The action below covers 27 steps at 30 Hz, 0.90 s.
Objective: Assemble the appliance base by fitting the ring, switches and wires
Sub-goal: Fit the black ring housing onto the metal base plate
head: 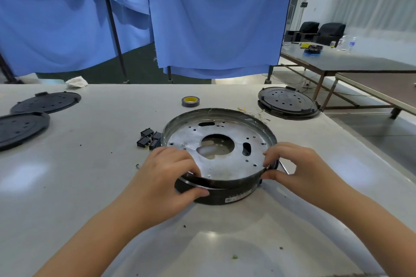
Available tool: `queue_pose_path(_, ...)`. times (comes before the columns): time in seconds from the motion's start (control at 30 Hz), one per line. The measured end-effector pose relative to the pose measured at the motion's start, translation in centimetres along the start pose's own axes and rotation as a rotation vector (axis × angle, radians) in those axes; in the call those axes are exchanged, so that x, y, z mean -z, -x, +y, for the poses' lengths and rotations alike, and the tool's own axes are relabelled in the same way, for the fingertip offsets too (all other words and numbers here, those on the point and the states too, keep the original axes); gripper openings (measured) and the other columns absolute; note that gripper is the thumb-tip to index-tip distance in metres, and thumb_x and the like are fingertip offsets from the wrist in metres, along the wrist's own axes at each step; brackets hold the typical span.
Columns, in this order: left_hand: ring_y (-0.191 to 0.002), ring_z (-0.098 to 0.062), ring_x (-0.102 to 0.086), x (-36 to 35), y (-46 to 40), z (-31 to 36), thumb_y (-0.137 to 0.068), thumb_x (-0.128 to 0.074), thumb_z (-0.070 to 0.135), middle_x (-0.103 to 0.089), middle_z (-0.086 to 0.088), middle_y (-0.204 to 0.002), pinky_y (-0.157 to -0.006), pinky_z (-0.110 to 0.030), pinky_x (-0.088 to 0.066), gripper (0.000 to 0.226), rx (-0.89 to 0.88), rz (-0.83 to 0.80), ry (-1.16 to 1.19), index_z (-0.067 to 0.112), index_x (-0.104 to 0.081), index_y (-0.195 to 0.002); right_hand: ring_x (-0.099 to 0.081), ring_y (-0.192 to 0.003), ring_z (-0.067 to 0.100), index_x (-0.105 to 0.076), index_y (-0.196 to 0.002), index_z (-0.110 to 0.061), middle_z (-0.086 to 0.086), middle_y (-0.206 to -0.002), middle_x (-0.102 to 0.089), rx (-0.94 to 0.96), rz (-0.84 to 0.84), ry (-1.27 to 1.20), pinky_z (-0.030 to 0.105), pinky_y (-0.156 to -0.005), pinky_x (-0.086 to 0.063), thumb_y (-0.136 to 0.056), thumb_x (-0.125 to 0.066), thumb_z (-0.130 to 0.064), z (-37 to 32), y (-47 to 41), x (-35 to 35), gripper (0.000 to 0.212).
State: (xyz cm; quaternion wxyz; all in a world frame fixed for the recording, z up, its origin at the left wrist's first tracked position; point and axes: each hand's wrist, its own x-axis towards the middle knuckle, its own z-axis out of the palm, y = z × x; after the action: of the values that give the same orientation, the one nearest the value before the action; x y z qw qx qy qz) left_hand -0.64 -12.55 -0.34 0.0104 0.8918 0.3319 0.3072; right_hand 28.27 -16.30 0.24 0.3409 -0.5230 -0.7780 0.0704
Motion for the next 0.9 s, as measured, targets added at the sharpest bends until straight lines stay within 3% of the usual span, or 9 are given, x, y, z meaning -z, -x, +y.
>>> queue_pose_path(0.2,-0.121,-0.018,-0.048,0.9,0.4,-3.2,-0.054,-0.077,0.062,-0.053,0.007,-0.128,-0.102,-0.038,-0.036,0.078,0.14,-0.009,-0.066,0.025,-0.061,-0.121,-0.063,-0.093,0.008,-0.061,-0.079,-0.031,-0.009,-0.085,-0.065,0.023,0.026,-0.011,0.027,-0.08,-0.048,-0.07,-0.083,-0.012,0.1,0.0,-0.1,0.03)
queue_pose_path(0.4,-0.125,-0.014,-0.041,1.2,0.7,-5.6,-0.05,-0.069,0.07,-0.047,0.009,-0.133,-0.103,-0.031,-0.034,0.091,0.262,-0.016,-0.012,0.026,-0.055,-0.128,-0.061,-0.079,0.009,-0.066,-0.079,-0.025,-0.011,-0.081,-0.064,0.044,-0.002,-0.009,0.029,-0.076,-0.049,-0.07,-0.084,-0.016,-0.1,0.1,-0.4,0.022)
queue_pose_path(0.5,-0.124,-0.005,-0.033,0.9,0.8,-6.4,-0.048,-0.082,0.06,-0.037,0.018,-0.135,-0.103,-0.025,-0.029,0.094,0.336,-0.075,0.087,0.039,-0.043,-0.131,-0.061,-0.086,0.011,-0.067,-0.08,-0.027,-0.013,-0.086,-0.064,0.028,-0.058,-0.001,0.03,-0.102,-0.039,-0.071,-0.083,-0.021,-0.4,-0.1,-0.1,0.02)
queue_pose_path(0.57,-0.127,-0.003,-0.033,1.0,1.0,-7.2,-0.055,-0.089,0.038,-0.033,0.018,-0.138,-0.107,-0.026,-0.029,0.097,0.401,-0.126,0.166,0.048,-0.031,-0.132,-0.059,-0.101,0.009,-0.068,-0.084,-0.031,-0.016,-0.099,-0.063,-0.017,-0.082,-0.079,0.025,-0.102,-0.037,-0.071,-0.082,-0.028,-0.5,-0.3,0.5,0.019)
queue_pose_path(0.67,-0.13,0.002,-0.034,1.7,1.4,-8.8,-0.072,-0.072,0.005,-0.034,0.017,-0.141,-0.108,-0.028,-0.031,0.091,0.491,-0.202,0.293,0.045,-0.026,-0.14,-0.051,-0.118,-0.001,-0.067,-0.099,-0.034,-0.021,-0.117,-0.057,-0.125,-0.003,-0.218,0.019,-0.099,-0.035,-0.077,-0.075,-0.042,-0.2,-1.0,1.1,0.024)
queue_pose_path(0.77,-0.127,-0.004,-0.043,2.1,0.4,-9.9,-0.082,-0.053,-0.011,-0.044,0.011,-0.141,-0.101,-0.029,-0.037,0.076,0.623,-0.126,0.492,0.032,-0.033,-0.142,-0.048,-0.121,-0.003,-0.061,-0.114,-0.032,-0.017,-0.123,-0.058,-0.254,0.194,-0.324,0.028,-0.109,-0.033,-0.087,-0.067,-0.028,0.6,-1.8,0.7,0.028)
queue_pose_path(0.83,-0.123,-0.012,-0.05,1.7,-1.0,-10.0,-0.09,-0.05,-0.006,-0.05,0.003,-0.139,-0.101,-0.032,-0.04,0.061,0.755,-0.012,0.642,0.024,-0.039,-0.141,-0.047,-0.123,-0.003,-0.056,-0.123,-0.031,-0.016,-0.127,-0.056,-0.337,0.209,-0.375,0.032,-0.112,-0.032,-0.089,-0.063,-0.022,0.7,-2.2,-0.3,0.035)
queue_pose_path(0.9,-0.122,-0.017,-0.052,0.9,-2.6,-9.7,-0.096,-0.051,0.013,-0.054,-0.001,-0.136,-0.106,-0.036,-0.04,0.044,0.868,0.039,0.731,0.022,-0.045,-0.139,-0.044,-0.126,0.0,-0.048,-0.133,-0.03,-0.014,-0.134,-0.05,-0.397,0.151,-0.366,0.03,-0.11,-0.032,-0.089,-0.062,-0.025,0.9,-2.7,-1.5,0.046)
